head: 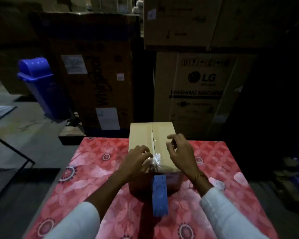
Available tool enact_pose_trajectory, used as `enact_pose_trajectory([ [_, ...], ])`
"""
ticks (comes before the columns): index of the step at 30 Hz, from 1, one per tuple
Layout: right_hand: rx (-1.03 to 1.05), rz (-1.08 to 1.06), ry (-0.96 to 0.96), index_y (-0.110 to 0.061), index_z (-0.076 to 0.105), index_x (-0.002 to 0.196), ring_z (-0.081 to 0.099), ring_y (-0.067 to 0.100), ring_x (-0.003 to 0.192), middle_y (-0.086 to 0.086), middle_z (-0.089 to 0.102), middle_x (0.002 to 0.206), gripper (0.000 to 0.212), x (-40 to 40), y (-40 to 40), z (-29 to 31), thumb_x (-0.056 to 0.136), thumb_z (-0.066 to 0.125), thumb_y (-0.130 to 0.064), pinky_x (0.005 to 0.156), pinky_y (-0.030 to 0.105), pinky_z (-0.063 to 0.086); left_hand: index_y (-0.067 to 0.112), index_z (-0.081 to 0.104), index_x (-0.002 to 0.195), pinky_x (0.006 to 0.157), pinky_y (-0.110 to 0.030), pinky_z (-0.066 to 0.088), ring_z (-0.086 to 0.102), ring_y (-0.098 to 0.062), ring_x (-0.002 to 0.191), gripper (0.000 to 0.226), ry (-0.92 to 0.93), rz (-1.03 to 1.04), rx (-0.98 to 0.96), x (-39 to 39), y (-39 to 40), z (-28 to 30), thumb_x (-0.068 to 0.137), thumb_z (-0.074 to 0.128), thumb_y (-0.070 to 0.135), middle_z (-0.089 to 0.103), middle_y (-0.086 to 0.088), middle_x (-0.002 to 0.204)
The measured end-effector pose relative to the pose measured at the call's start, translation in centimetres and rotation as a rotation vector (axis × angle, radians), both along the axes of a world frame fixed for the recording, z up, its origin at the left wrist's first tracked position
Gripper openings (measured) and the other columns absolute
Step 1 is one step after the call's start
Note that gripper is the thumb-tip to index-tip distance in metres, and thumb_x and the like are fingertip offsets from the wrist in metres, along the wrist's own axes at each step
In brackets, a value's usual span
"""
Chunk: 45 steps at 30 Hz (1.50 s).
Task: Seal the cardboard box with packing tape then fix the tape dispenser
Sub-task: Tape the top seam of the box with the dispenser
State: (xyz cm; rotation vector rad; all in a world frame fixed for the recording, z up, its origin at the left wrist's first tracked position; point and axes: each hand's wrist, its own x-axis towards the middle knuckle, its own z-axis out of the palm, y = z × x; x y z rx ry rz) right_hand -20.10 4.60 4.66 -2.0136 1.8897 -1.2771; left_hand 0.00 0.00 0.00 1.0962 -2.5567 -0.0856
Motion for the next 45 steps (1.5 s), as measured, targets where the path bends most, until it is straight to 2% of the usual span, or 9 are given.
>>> enact_pose_trajectory([
  [5, 0.151, -0.067, -0.196, -0.014, 0.068, 0.106, 0.059, 0.014, 0.076, -0.001, 0.065, 0.093, 0.014, 2.2, 3.7, -5.4, 0.093, 0.063, -0.010, 0.070, 0.024, 0.047, 0.022, 0.066, 0.114, 0.082, -0.036, 0.045, 0.053, -0.020, 0.102, 0.030, -0.027, -0.015, 0.038, -0.6, 0.6, -2.0, 0.096, 0.049, 0.039, 0.060, -0.001, 0.119],
  [9, 0.207, -0.125, -0.295, -0.015, 0.066, 0.108, 0.059, 0.013, 0.087, -0.003, 0.065, 0.099, 0.015, 3.1, 5.7, -8.3, 0.094, 0.064, -0.012, 0.075, 0.016, 0.040, 0.025, 0.062, 0.125, 0.093, -0.041, 0.043, 0.051, -0.023, 0.114, 0.035, -0.026, 0.001, 0.046, -0.2, 0.1, -2.7, 0.098, 0.046, 0.041, 0.056, -0.002, 0.130],
  [16, 0.341, -0.261, -0.455, -0.022, 0.066, 0.107, 0.066, 0.019, 0.094, -0.003, 0.065, 0.101, 0.022, 5.0, 9.3, -12.8, 0.089, 0.074, -0.031, 0.080, 0.039, 0.055, 0.037, 0.041, 0.147, 0.119, -0.051, 0.017, 0.019, -0.023, 0.149, 0.051, -0.110, -0.012, 0.224, -0.1, -1.9, -3.2, 0.099, 0.038, 0.053, 0.024, -0.005, 0.163],
  [19, 0.383, -0.240, -0.558, -0.032, 0.059, 0.121, 0.067, 0.009, 0.105, -0.013, 0.067, 0.116, 0.040, 5.9, 10.5, -13.7, 0.086, 0.075, -0.043, 0.083, 0.031, 0.057, 0.039, 0.038, 0.148, 0.120, -0.052, 0.010, 0.013, -0.023, 0.151, 0.053, -0.114, -0.015, 0.272, -0.4, -2.8, -3.1, 0.098, 0.037, 0.057, 0.017, -0.005, 0.165],
  [22, 0.450, -0.216, -0.617, -0.035, 0.039, 0.144, 0.061, 0.001, 0.115, -0.018, 0.060, 0.132, 0.081, 7.2, 11.0, -14.1, 0.077, 0.081, -0.051, 0.086, 0.013, 0.050, 0.041, 0.031, 0.151, 0.121, -0.053, 0.004, 0.007, -0.023, 0.152, 0.060, -0.150, -0.007, 0.291, -1.2, -3.4, -3.2, 0.095, 0.028, 0.064, 0.011, -0.005, 0.166],
  [27, 0.414, -0.255, -0.571, -0.026, 0.021, 0.157, 0.046, 0.008, 0.136, -0.006, 0.045, 0.154, 0.103, 8.9, 10.0, -14.5, 0.077, 0.085, -0.042, 0.103, 0.025, 0.042, 0.046, 0.013, 0.153, 0.120, -0.057, -0.001, -0.004, -0.023, 0.153, 0.068, -0.210, 0.044, 0.240, -2.4, -3.7, -4.0, 0.091, 0.008, 0.073, 0.000, -0.006, 0.167],
  [34, 0.423, -0.382, -0.483, -0.024, 0.031, 0.150, 0.065, 0.027, 0.114, 0.006, 0.062, 0.135, 0.087, 9.3, 9.8, -15.3, 0.077, 0.078, -0.022, 0.088, 0.040, 0.057, 0.048, 0.010, 0.153, 0.120, -0.057, 0.000, -0.005, -0.022, 0.153, 0.067, -0.185, 0.057, 0.198, -2.4, -3.7, -4.8, 0.091, 0.008, 0.074, -0.002, -0.004, 0.167],
  [40, 0.440, -0.426, -0.350, -0.019, 0.036, 0.147, 0.069, 0.033, 0.097, 0.009, 0.069, 0.121, 0.089, 9.3, 10.4, -15.4, 0.071, 0.083, -0.024, 0.073, 0.032, 0.053, 0.048, 0.013, 0.153, 0.121, -0.057, 0.002, -0.003, -0.021, 0.153, 0.067, -0.179, 0.057, 0.181, -2.3, -3.6, -4.8, 0.092, 0.011, 0.074, 0.000, -0.002, 0.167],
  [45, 0.512, -0.421, -0.354, -0.023, 0.038, 0.143, 0.068, 0.022, 0.093, 0.000, 0.069, 0.120, 0.085, 9.7, 12.4, -15.2, 0.072, 0.084, -0.031, 0.067, 0.020, 0.041, 0.049, 0.016, 0.152, 0.121, -0.055, 0.001, -0.001, -0.020, 0.153, 0.065, -0.164, 0.060, 0.185, -2.3, -3.7, -4.7, 0.092, 0.012, 0.074, 0.003, -0.001, 0.167],
])
